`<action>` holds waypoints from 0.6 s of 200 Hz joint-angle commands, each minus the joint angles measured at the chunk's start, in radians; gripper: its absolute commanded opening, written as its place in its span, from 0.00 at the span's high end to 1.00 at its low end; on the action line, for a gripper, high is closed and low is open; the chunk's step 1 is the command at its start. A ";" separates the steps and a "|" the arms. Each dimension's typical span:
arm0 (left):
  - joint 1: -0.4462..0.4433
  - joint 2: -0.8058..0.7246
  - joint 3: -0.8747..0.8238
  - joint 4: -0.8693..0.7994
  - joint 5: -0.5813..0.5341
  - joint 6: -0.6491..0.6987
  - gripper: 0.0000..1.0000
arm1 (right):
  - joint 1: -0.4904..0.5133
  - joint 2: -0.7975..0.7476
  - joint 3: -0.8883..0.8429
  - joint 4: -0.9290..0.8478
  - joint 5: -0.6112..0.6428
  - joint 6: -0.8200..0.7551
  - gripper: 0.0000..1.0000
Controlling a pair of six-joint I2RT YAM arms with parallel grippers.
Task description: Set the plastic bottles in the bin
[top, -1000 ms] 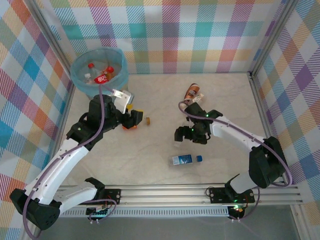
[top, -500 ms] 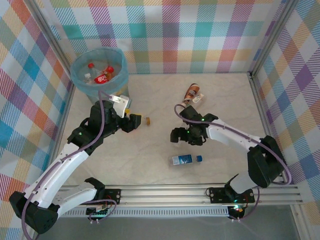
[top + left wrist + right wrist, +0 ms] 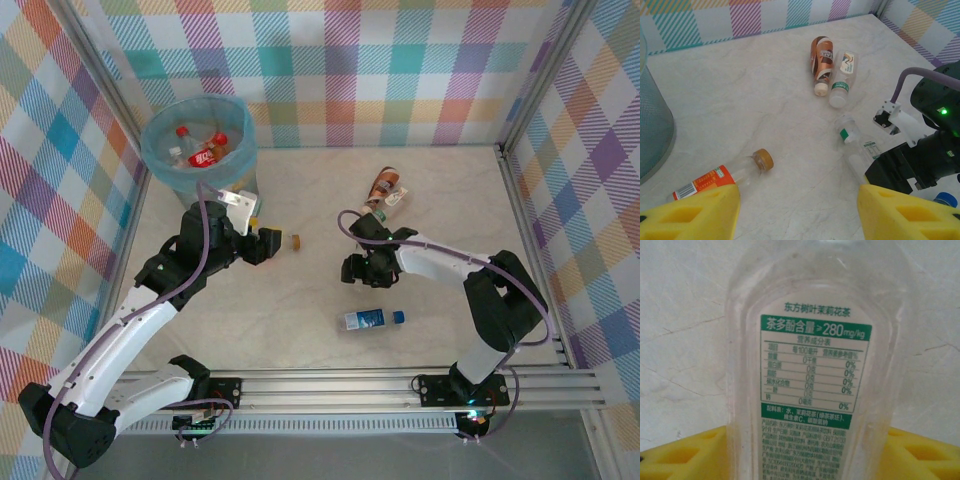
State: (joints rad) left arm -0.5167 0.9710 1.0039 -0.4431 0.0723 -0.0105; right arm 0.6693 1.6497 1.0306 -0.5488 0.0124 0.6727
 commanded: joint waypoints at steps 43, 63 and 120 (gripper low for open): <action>-0.012 0.029 0.107 -0.064 -0.112 -0.109 0.36 | 0.021 -0.196 -0.034 0.006 -0.029 -0.125 0.42; -0.011 0.089 0.207 -0.136 -0.107 -0.179 0.30 | 0.051 -0.266 -0.033 0.074 -0.110 -0.207 0.43; -0.011 0.223 0.384 -0.180 0.152 -0.311 0.27 | 0.181 -0.376 -0.016 0.322 -0.311 -0.368 0.44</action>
State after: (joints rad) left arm -0.5167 1.1618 1.3334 -0.5793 0.0883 -0.2390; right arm 0.8108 1.3029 1.0004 -0.3721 -0.1791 0.4042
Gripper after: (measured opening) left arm 0.733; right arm 0.569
